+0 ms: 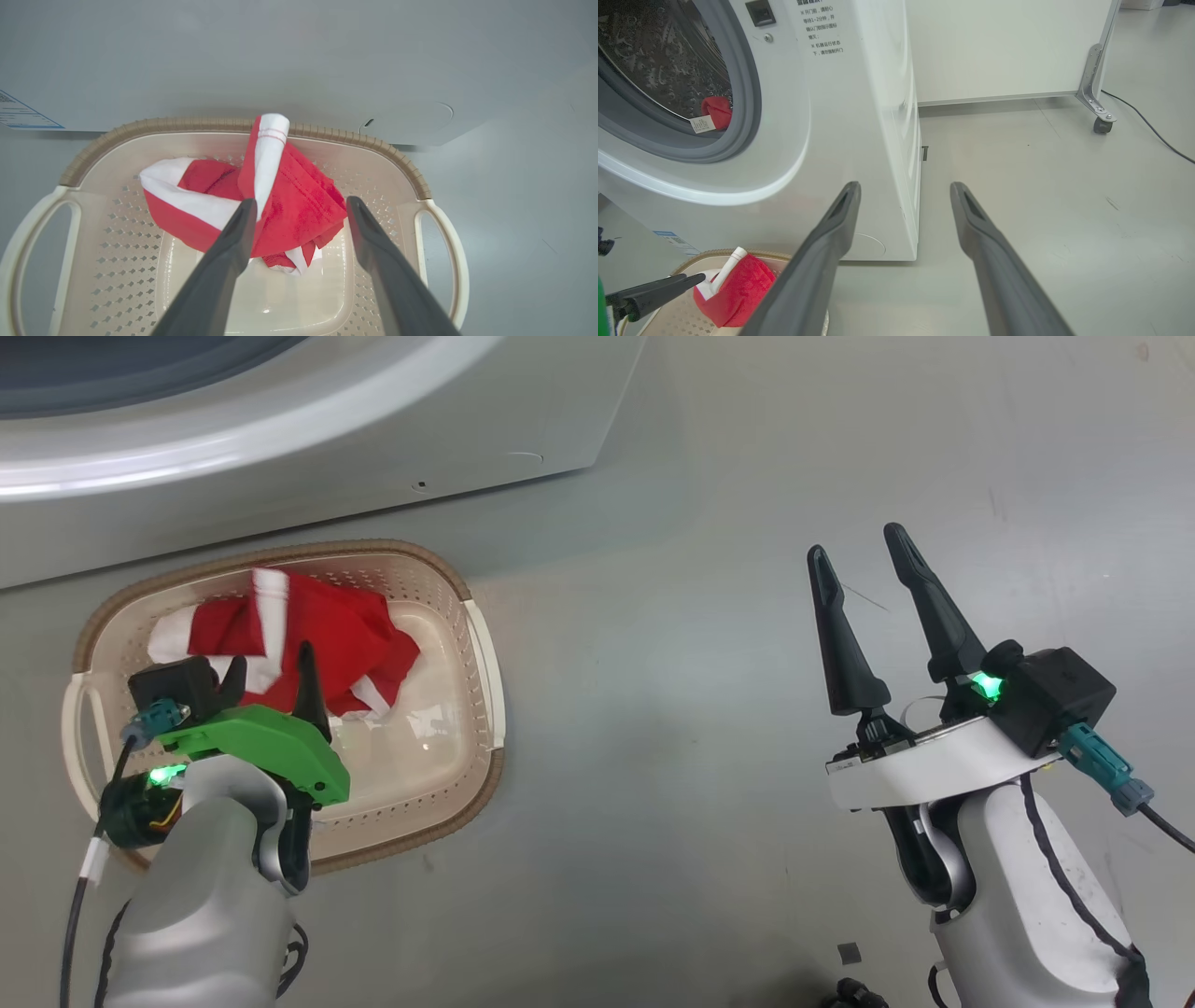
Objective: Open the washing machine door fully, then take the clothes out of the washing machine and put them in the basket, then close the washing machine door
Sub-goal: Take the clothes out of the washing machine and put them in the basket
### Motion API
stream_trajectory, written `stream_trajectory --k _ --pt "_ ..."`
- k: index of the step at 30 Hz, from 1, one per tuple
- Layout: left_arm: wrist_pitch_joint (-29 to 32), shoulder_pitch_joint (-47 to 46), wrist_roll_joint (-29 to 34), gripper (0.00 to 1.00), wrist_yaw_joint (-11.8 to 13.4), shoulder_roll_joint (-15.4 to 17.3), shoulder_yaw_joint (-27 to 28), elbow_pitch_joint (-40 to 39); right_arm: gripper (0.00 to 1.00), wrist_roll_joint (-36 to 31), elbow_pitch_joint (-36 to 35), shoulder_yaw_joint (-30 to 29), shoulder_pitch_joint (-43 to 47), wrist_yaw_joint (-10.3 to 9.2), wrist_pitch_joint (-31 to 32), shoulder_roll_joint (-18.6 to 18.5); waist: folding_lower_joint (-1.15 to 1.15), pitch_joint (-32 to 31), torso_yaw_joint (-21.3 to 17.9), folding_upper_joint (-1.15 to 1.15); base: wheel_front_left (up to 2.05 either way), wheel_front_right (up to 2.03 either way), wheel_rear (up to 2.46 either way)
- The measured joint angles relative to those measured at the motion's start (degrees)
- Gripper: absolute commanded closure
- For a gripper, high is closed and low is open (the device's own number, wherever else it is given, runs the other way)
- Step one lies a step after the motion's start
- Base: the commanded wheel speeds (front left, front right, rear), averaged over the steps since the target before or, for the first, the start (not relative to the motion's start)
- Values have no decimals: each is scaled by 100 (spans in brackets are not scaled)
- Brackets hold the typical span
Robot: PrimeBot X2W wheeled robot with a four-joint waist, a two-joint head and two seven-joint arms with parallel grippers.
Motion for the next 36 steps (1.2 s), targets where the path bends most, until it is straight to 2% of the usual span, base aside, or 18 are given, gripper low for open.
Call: stream_trajectory --k 7,19,29,36 --pt "-293 10 70 0 -98 -10 -38 -79 0 -69 100 -96 60 0 0 1 0 -231 152 0 0 0 0" --pt "-360 141 289 0 -155 -53 -57 -731 0 -359 235 -485 348 -46 0 1 0 -788 442 0 0 0 0" --pt "-360 343 779 0 -87 -59 146 -2109 0 -463 357 -662 606 -49 0 0 0 -1341 668 0 0 0 0" --pt "-361 840 1073 0 12 -60 148 -2711 0 -502 431 -703 786 -49 0 1 0 -1750 783 0 0 0 0"
